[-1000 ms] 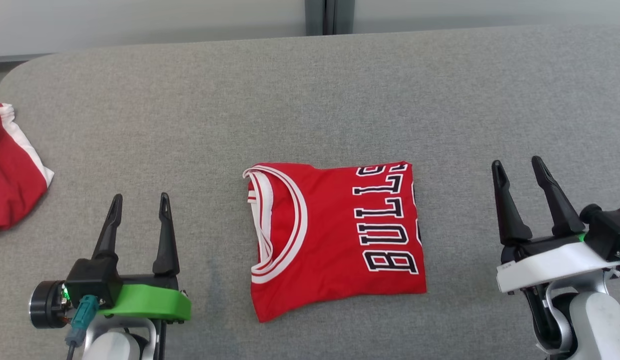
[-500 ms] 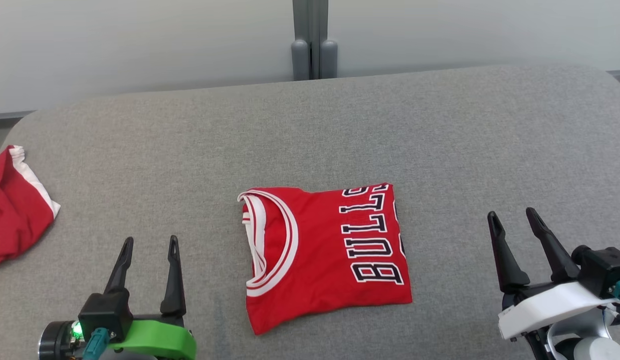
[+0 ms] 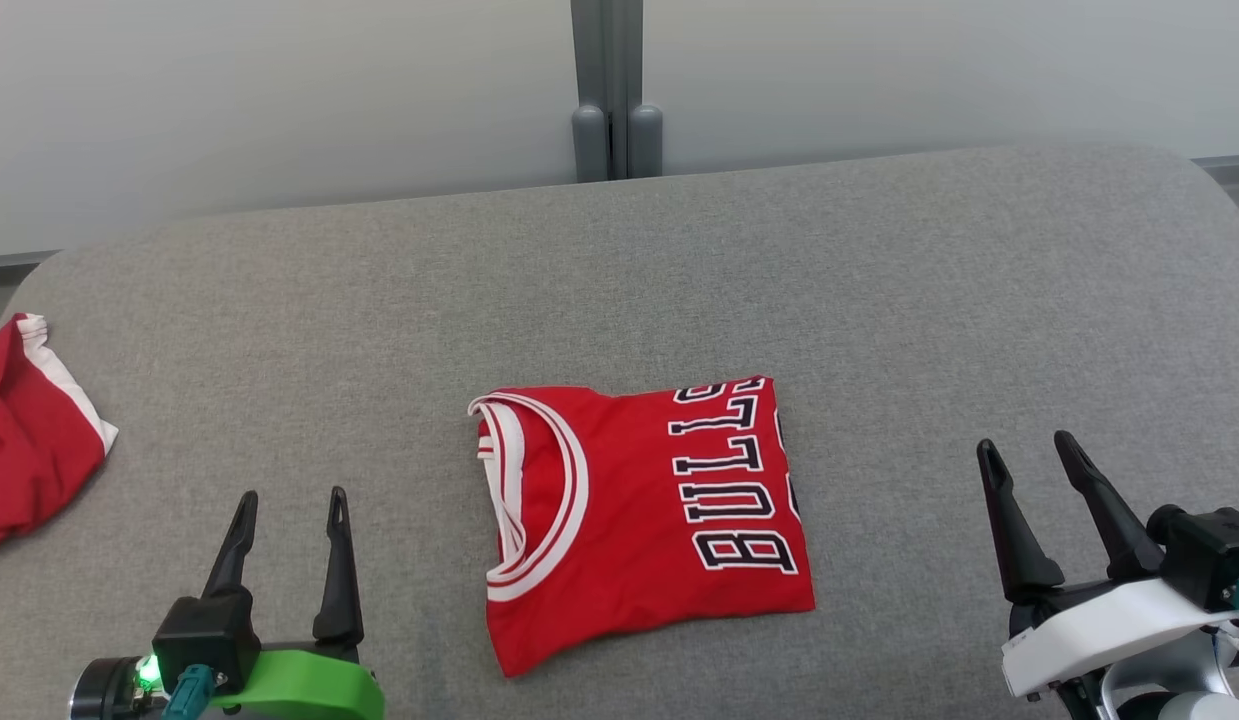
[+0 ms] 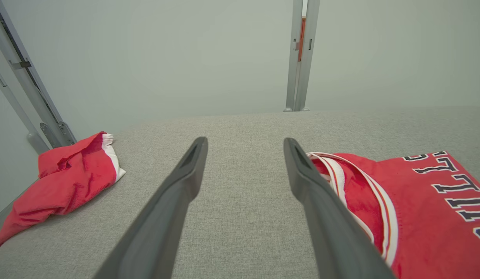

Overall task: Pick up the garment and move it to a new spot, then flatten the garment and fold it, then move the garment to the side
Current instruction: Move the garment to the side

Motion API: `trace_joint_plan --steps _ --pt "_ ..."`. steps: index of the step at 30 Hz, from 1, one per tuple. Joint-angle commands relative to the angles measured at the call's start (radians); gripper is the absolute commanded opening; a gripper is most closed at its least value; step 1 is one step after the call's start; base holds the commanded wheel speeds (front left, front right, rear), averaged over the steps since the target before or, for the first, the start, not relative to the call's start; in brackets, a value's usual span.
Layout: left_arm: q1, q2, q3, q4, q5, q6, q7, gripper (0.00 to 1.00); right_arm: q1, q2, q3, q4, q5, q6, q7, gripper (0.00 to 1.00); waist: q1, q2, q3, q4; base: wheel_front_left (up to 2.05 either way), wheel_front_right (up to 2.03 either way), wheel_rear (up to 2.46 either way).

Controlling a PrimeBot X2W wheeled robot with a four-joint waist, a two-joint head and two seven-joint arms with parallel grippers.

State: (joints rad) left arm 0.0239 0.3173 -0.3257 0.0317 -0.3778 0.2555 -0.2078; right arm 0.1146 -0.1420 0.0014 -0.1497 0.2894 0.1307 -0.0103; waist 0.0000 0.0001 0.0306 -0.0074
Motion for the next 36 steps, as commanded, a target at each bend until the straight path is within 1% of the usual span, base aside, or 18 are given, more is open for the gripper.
trace_joint_plan --steps 1,11,15,19,21,28,32,36 --pt "0.008 0.005 0.004 0.000 -0.009 0.005 -0.004 1.00 -0.001 0.000 0.001 -0.005 -0.004 0.000 -0.001 1.00 0.0000 -0.0001 0.001 -0.001 0.00 0.00 0.00" --pt "-0.007 0.005 0.001 -0.005 -0.015 0.004 -0.009 1.00 -0.010 -0.004 0.002 -0.009 0.001 0.000 0.009 1.00 0.0000 -0.0001 0.015 0.006 0.00 0.00 0.00" --pt "-0.048 0.005 0.003 -0.011 -0.008 -0.001 -0.014 1.00 -0.034 -0.012 0.006 -0.005 0.001 0.000 0.017 1.00 0.0000 -0.0001 0.060 0.027 0.00 0.00 0.00" --pt "-0.094 -0.010 0.000 -0.016 -0.001 -0.009 -0.026 1.00 -0.067 -0.027 0.034 0.035 0.009 0.000 0.023 1.00 0.0000 -0.0001 0.120 0.063 0.00 0.00 0.00" --pt "-0.120 -0.015 -0.009 -0.017 0.010 -0.010 -0.031 1.00 -0.090 -0.031 0.061 0.067 0.016 0.000 0.025 1.00 0.0000 -0.0001 0.150 0.085 0.00 0.00 0.00" --pt "-0.213 -0.055 -0.024 0.022 0.021 -0.044 -0.049 1.00 -0.179 -0.040 0.169 0.251 0.051 0.000 0.013 1.00 0.0000 -0.0001 0.226 0.159 0.00 0.00 0.00" --pt "-0.240 -0.075 -0.022 0.043 0.028 -0.057 -0.055 1.00 -0.231 -0.037 0.211 0.369 0.076 0.000 -0.004 1.00 0.0000 -0.0001 0.246 0.184 0.00 0.00 0.00" --pt "-0.240 -0.086 -0.014 0.053 0.036 -0.064 -0.058 1.00 -0.274 -0.035 0.233 0.463 0.096 0.000 -0.023 1.00 0.0000 -0.0001 0.251 0.191 0.00 0.00 0.00"
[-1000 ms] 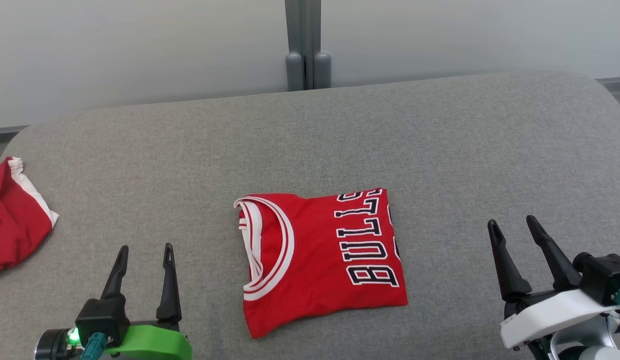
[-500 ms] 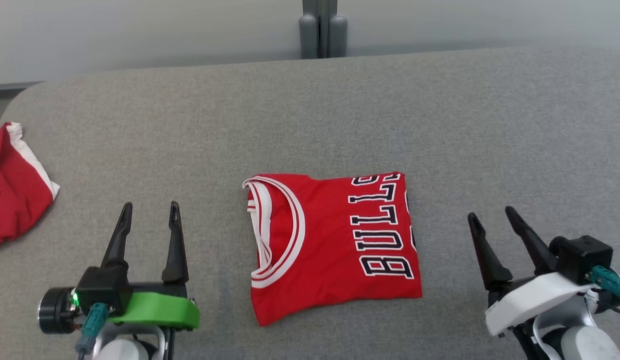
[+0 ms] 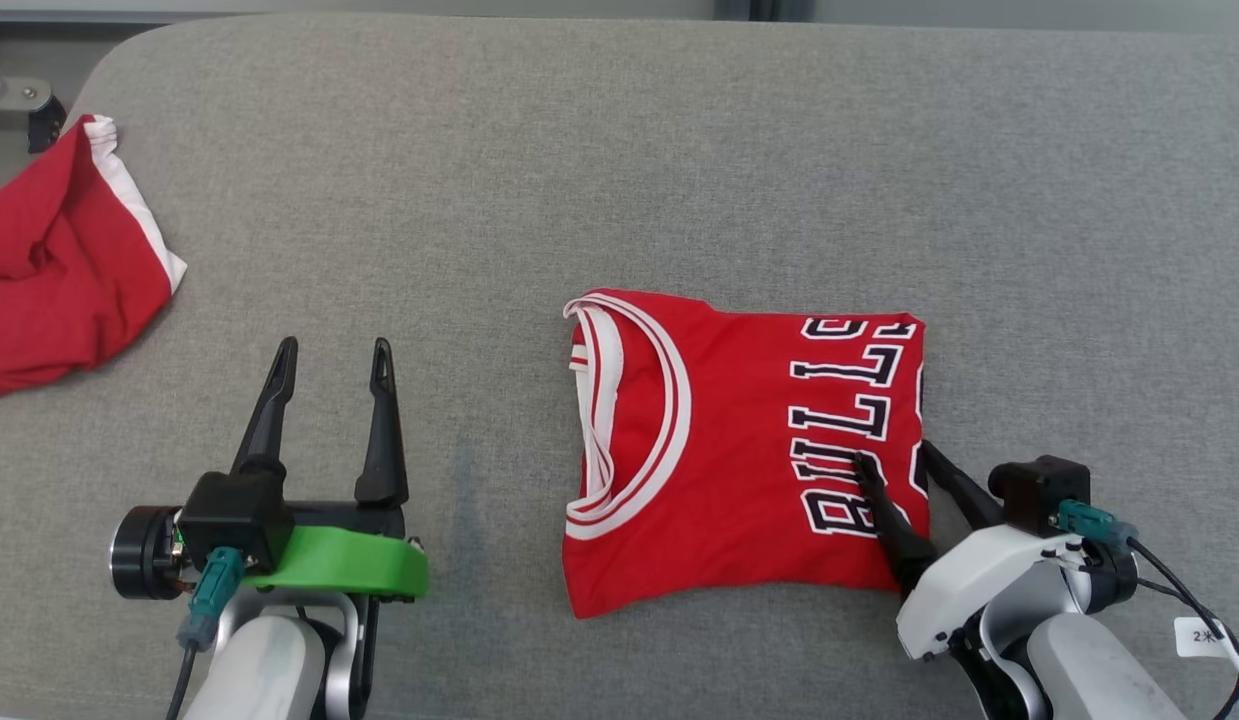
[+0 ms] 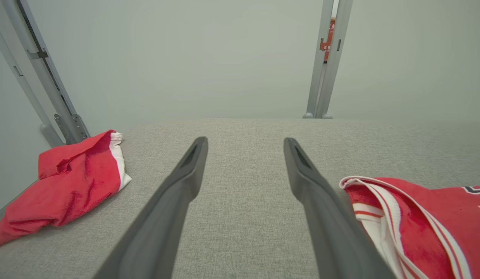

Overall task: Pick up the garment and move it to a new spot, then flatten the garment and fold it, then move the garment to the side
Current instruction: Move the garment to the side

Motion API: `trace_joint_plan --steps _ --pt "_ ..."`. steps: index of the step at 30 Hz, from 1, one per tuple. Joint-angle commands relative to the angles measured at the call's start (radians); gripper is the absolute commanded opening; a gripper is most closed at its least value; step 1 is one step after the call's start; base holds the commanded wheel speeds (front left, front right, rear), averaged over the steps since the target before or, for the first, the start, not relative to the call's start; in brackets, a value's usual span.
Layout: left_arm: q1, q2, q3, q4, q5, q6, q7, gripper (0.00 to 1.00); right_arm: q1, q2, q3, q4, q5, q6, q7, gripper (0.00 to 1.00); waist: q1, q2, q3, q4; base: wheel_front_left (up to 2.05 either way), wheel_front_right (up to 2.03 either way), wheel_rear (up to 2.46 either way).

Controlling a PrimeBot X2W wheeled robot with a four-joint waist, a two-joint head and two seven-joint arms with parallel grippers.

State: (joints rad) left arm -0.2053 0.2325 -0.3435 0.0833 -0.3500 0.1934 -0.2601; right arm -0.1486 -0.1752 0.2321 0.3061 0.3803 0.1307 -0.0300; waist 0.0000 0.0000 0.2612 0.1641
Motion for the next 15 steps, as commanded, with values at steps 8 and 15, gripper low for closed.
trace_joint_plan --steps 8,15 --pt "0.001 -0.002 0.032 -0.035 0.042 -0.015 -0.005 1.00 -0.068 -0.020 0.067 0.057 0.043 -0.001 -0.029 0.00 0.0000 0.0000 0.041 -0.040 0.00 0.00 0.00" --pt "-0.033 0.012 0.045 -0.083 0.080 -0.032 -0.005 1.00 -0.168 -0.071 0.064 0.034 0.066 -0.001 -0.078 0.00 0.0000 0.0000 0.091 -0.171 0.00 0.00 0.00"
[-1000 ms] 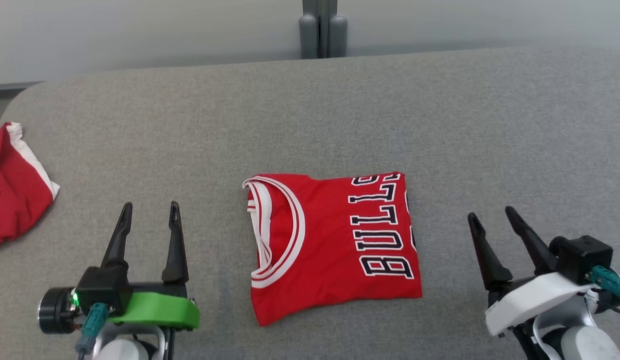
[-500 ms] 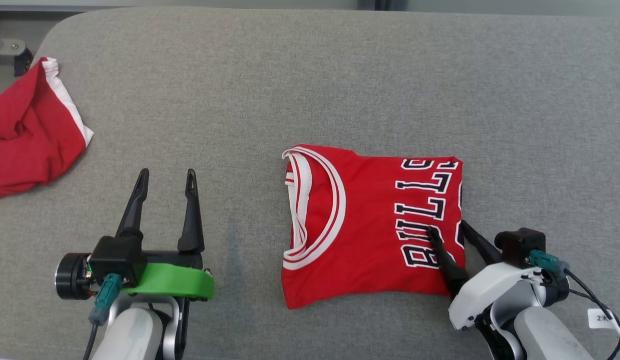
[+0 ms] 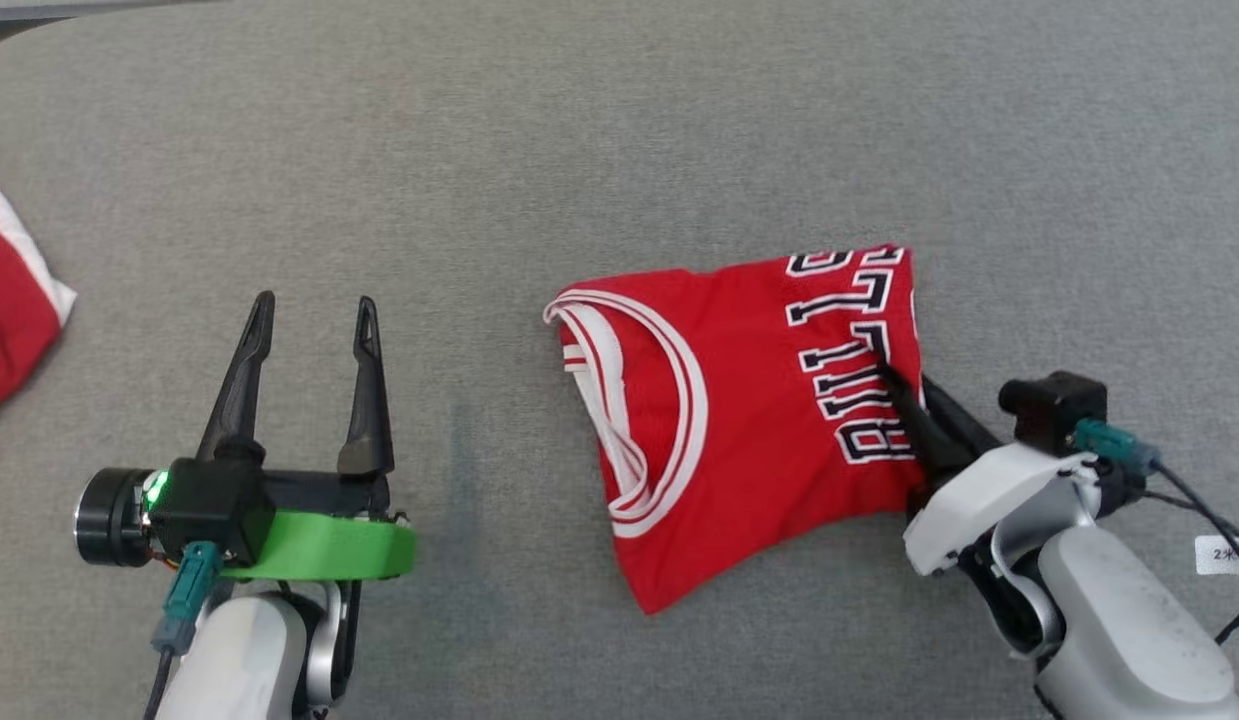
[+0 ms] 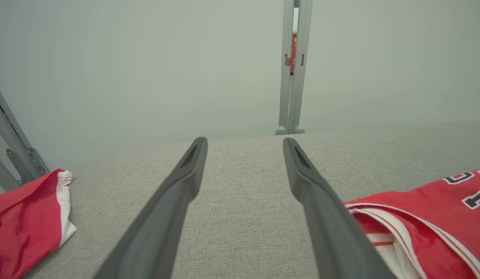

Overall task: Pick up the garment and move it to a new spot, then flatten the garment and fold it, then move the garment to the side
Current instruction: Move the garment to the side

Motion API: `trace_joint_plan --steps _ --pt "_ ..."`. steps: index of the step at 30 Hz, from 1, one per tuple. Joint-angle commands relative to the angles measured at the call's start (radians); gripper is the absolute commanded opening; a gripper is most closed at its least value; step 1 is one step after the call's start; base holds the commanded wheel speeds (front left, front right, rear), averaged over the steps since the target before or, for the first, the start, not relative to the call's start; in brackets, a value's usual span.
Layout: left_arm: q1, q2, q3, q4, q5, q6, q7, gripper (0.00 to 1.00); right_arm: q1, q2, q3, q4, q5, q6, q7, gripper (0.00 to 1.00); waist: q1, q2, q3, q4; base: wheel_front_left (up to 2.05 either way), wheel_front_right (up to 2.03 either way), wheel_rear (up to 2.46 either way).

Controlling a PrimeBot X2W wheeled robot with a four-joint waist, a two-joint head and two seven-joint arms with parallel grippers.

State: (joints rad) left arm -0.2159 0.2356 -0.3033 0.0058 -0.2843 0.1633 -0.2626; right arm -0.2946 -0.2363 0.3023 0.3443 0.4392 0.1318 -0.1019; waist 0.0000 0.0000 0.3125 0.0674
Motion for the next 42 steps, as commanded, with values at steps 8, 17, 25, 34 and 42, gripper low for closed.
trace_joint_plan --steps 8,17,25,34,42 --pt "-0.100 0.022 -0.037 -0.081 0.063 -0.033 0.002 1.00 -0.196 -0.138 -0.136 0.068 0.040 -0.002 -0.035 0.00 0.0000 0.0000 0.146 -0.178 0.00 0.00 0.00" --pt "-0.242 0.017 -0.085 -0.135 0.099 -0.076 0.016 1.00 -0.430 -0.305 -0.306 0.213 0.027 -0.002 -0.050 0.00 0.0000 0.0000 0.335 -0.167 0.00 0.00 0.00" --pt "-0.298 0.004 -0.119 -0.139 0.113 -0.104 0.006 1.00 -0.539 -0.401 -0.426 0.323 -0.057 -0.002 -0.069 0.00 0.0000 0.0000 0.420 -0.146 0.00 0.00 0.00" --pt "-0.273 -0.004 -0.140 -0.091 0.118 -0.109 0.000 1.00 -0.495 -0.354 -0.520 0.370 -0.109 -0.002 -0.137 1.00 0.0000 0.0000 0.383 -0.149 0.00 0.00 0.00" --pt "-0.192 0.000 -0.112 -0.050 0.089 -0.076 -0.002 1.00 -0.310 -0.226 -0.521 0.177 -0.097 -0.002 -0.164 1.00 0.0000 0.0000 0.266 -0.176 0.00 0.00 0.00"
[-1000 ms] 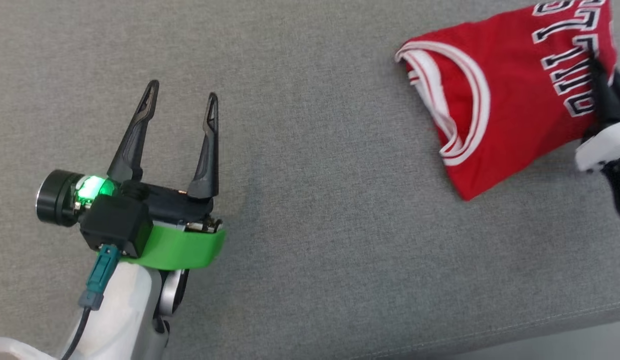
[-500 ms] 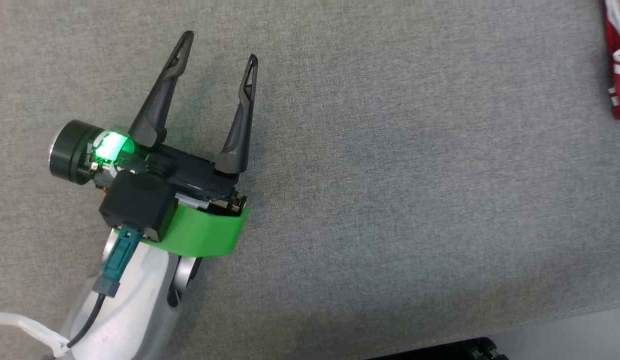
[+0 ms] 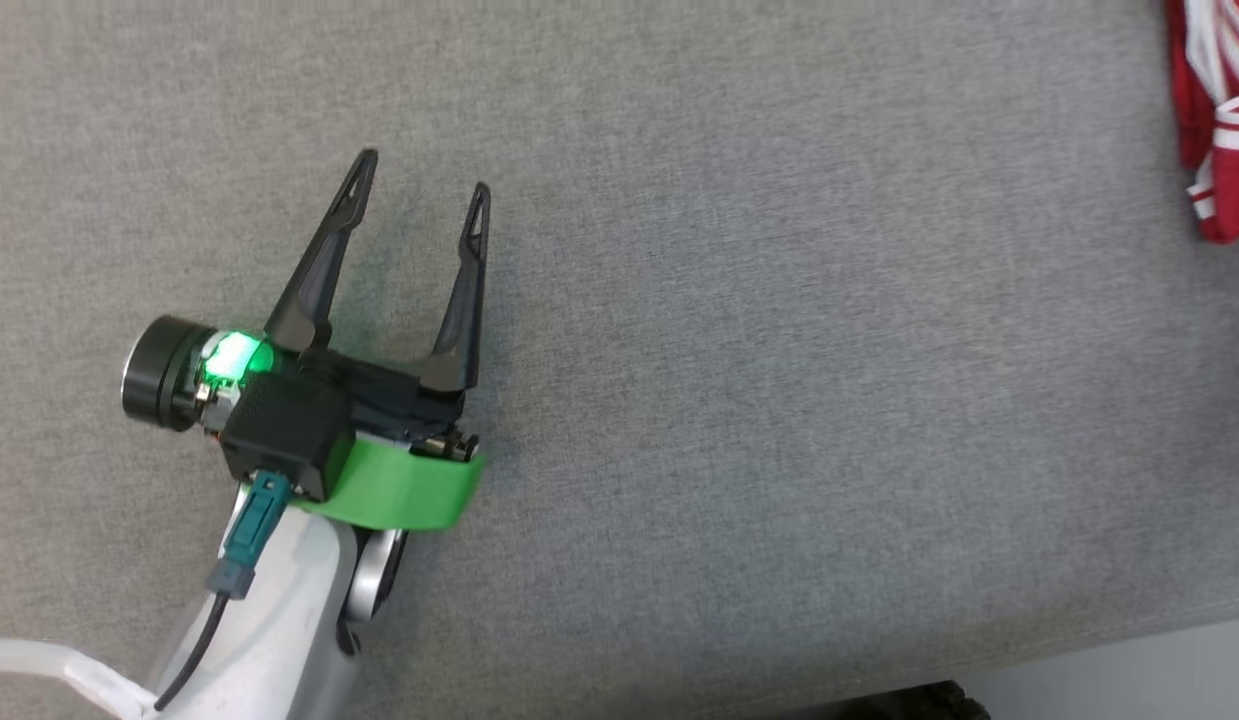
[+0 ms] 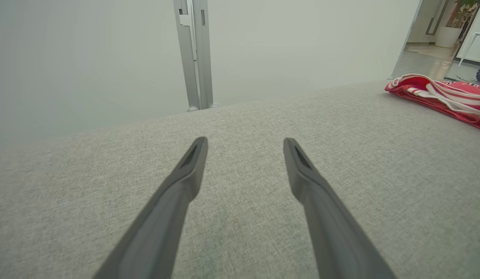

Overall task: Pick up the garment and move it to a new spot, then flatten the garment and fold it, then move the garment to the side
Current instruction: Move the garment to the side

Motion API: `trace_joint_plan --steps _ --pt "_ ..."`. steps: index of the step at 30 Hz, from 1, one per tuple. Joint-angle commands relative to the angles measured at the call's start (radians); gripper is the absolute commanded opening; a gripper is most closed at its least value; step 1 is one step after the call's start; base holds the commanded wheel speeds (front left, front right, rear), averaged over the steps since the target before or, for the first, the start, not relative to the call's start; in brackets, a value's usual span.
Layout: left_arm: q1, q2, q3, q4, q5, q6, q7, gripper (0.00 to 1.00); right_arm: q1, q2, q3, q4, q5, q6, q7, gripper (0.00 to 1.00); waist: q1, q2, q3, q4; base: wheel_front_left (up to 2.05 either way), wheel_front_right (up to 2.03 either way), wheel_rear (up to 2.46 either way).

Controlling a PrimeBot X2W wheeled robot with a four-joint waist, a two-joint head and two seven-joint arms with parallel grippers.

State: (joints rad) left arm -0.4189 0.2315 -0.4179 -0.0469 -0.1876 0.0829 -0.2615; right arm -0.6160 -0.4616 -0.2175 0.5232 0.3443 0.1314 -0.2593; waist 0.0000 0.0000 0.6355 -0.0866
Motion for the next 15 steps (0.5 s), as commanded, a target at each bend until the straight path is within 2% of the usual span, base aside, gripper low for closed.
trace_joint_plan --steps 1,9,15 --pt "0.025 0.007 0.011 0.007 -0.012 0.009 -0.003 1.00 0.040 0.023 -0.001 -0.045 -0.003 -0.001 -0.006 1.00 0.0000 0.0000 -0.074 -0.024 0.00 0.00 0.00" --pt "0.121 0.013 0.058 0.034 -0.048 0.043 -0.003 1.00 0.266 0.179 0.080 -0.313 -0.022 -0.001 -0.006 1.00 0.0000 0.0000 -0.196 -0.031 0.00 0.00 0.00" --pt "0.179 -0.005 0.084 0.049 -0.071 0.067 -0.004 1.00 0.387 0.252 0.151 -0.423 -0.045 -0.001 -0.001 1.00 0.0000 0.0000 -0.273 -0.003 0.00 0.00 0.00"
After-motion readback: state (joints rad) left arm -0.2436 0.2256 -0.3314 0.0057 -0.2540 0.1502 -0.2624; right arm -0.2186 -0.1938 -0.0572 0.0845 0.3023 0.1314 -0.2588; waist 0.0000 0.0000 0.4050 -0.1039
